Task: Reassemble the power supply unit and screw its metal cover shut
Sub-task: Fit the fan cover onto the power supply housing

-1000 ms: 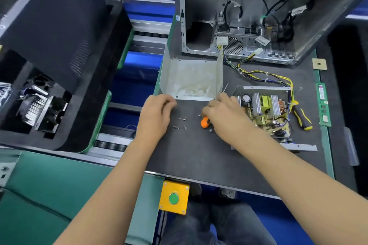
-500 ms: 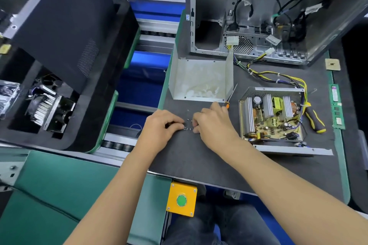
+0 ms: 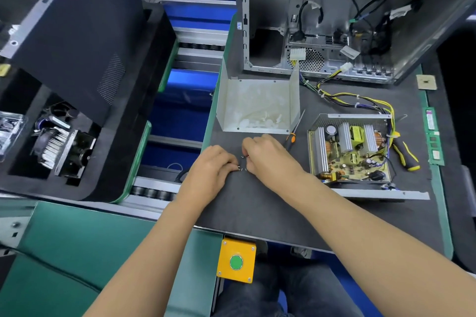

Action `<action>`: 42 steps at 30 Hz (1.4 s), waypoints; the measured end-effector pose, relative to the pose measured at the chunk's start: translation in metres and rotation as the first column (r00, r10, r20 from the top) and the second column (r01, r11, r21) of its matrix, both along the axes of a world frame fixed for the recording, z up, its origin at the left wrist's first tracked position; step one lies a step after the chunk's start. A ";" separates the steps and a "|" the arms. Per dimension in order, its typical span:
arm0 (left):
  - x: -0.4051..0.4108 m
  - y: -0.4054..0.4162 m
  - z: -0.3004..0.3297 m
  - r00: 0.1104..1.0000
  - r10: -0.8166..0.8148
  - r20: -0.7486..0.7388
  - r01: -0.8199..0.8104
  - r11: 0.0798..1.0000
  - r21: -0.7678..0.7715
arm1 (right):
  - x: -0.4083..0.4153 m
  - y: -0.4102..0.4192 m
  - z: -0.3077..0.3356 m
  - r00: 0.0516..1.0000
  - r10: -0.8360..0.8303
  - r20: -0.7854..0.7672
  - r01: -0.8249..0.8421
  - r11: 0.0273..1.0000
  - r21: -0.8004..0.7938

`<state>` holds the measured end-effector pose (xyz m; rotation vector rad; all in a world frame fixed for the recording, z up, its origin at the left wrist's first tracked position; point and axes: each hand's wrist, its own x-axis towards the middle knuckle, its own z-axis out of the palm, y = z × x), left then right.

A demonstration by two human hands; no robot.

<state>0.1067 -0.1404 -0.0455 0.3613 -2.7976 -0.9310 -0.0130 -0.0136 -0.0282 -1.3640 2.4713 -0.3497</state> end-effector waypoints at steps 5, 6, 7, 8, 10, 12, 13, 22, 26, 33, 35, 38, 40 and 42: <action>-0.002 -0.002 0.009 0.969 0.246 -0.018 -0.239 0.955 0.174 | 0.016 0.021 0.030 0.993 -0.104 0.055 0.114 0.965 -0.236; -0.002 0.003 0.013 0.970 0.239 -0.051 -0.228 0.959 0.170 | 0.025 0.034 0.037 0.990 -0.116 0.075 0.134 0.938 -0.319; -0.001 0.011 0.018 0.975 0.199 -0.096 -0.183 0.971 0.156 | 0.037 0.050 0.040 0.988 -0.125 0.094 0.151 0.913 -0.380; 0.000 0.022 0.020 0.982 0.128 -0.138 -0.109 0.985 0.134 | 0.051 0.068 0.040 0.986 -0.127 0.109 0.160 0.902 -0.401; 0.002 0.050 0.021 0.984 -0.054 -0.168 0.070 0.994 0.087 | 0.075 0.107 0.028 0.981 -0.165 0.100 0.191 0.903 -0.385; 0.003 0.078 0.014 0.966 -0.199 -0.168 0.212 0.975 0.065 | 0.084 0.142 0.010 0.952 -0.289 0.098 0.305 0.877 -0.371; 0.001 0.089 0.009 0.953 -0.245 -0.179 0.258 0.965 0.052 | 0.083 0.155 0.002 0.927 -0.360 0.109 0.374 0.850 -0.372; -0.011 0.116 -0.019 0.924 -0.325 -0.203 0.319 0.946 -0.060 | 0.062 0.172 -0.034 0.805 -0.586 0.090 0.564 0.708 -0.425; -0.010 0.117 -0.022 0.941 -0.280 -0.190 0.270 0.960 -0.075 | 0.064 0.178 -0.027 0.782 -0.602 0.159 0.604 0.669 -0.435; -0.012 0.127 0.000 0.991 -0.091 -0.102 0.111 0.970 0.215 | 0.041 0.223 -0.005 0.520 -0.748 0.413 0.796 0.250 -0.551; -0.018 0.136 0.012 0.991 -0.068 -0.117 0.102 0.946 0.309 | 0.022 0.235 0.001 0.492 -0.681 0.542 0.857 0.271 -0.438; -0.034 0.151 0.026 0.972 -0.112 -0.207 0.160 0.959 0.233 | 0.001 0.248 0.005 0.610 -0.558 0.562 0.789 0.488 -0.373; -0.045 0.158 0.033 0.957 -0.159 -0.241 0.184 0.979 0.086 | -0.007 0.250 0.008 0.617 -0.541 0.571 0.772 0.556 -0.308; -0.056 0.161 0.039 0.958 -0.232 -0.170 0.235 0.972 -0.005 | -0.011 0.252 0.009 0.587 -0.539 0.604 0.784 0.563 -0.260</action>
